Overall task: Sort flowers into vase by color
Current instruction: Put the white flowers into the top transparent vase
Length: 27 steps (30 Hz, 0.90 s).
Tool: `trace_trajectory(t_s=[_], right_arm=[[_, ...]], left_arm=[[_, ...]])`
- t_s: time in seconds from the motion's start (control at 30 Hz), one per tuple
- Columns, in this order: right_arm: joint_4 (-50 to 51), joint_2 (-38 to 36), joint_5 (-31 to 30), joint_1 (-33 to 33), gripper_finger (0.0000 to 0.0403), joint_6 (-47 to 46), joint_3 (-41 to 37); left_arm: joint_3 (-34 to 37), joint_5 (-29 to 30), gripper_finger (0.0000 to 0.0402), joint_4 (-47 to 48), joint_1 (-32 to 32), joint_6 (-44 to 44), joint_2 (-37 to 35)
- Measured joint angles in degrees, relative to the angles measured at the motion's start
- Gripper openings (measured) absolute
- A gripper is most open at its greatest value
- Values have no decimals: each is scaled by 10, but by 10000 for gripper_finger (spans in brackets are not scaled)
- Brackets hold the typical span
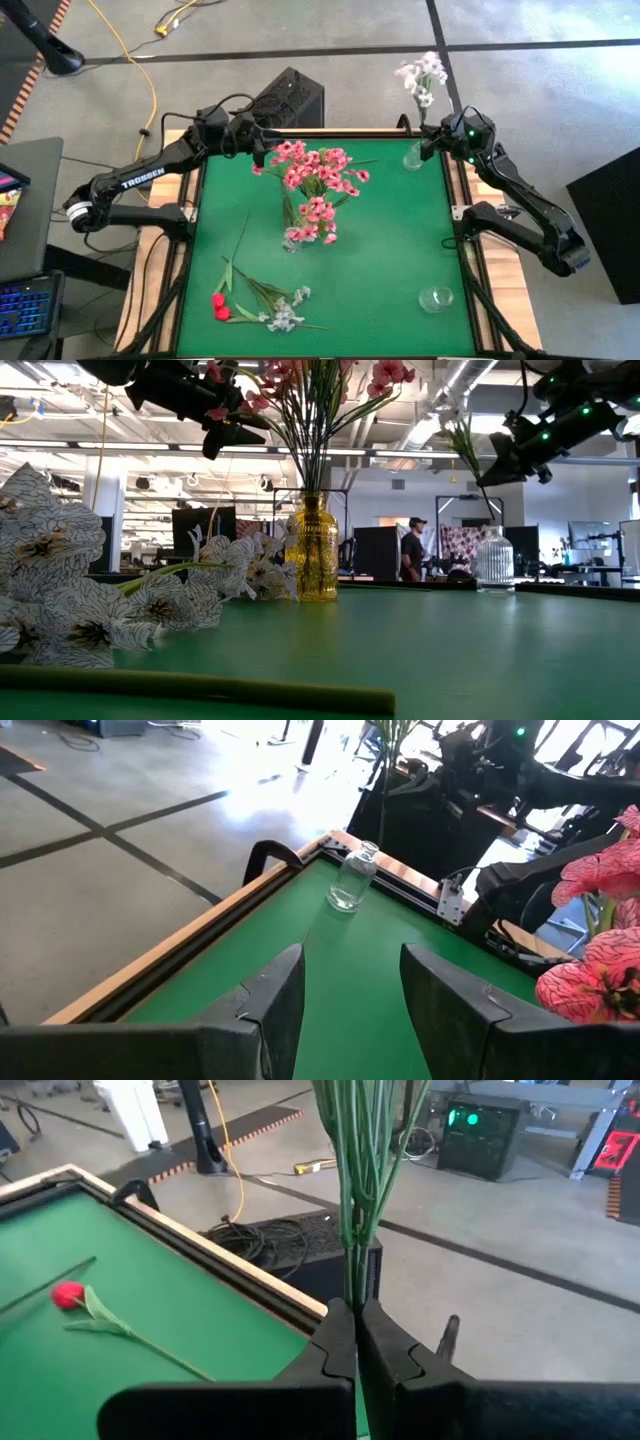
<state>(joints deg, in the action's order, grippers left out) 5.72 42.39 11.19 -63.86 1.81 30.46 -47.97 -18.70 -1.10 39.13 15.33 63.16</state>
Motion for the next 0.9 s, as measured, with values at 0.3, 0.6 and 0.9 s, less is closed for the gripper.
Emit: trace_trajectory(t_s=[0.3,0.6,0.9], right_arm=[[-6,18,-14,1,24,30,1],[-19,48,-24,1,24,47,1],[-14,68,-27,0,24,48,1]], left_arm=[[0,0,153,0,0,8,0],[0,0,153,0,0,10,0],[0,0,153,1,0,17,0]])
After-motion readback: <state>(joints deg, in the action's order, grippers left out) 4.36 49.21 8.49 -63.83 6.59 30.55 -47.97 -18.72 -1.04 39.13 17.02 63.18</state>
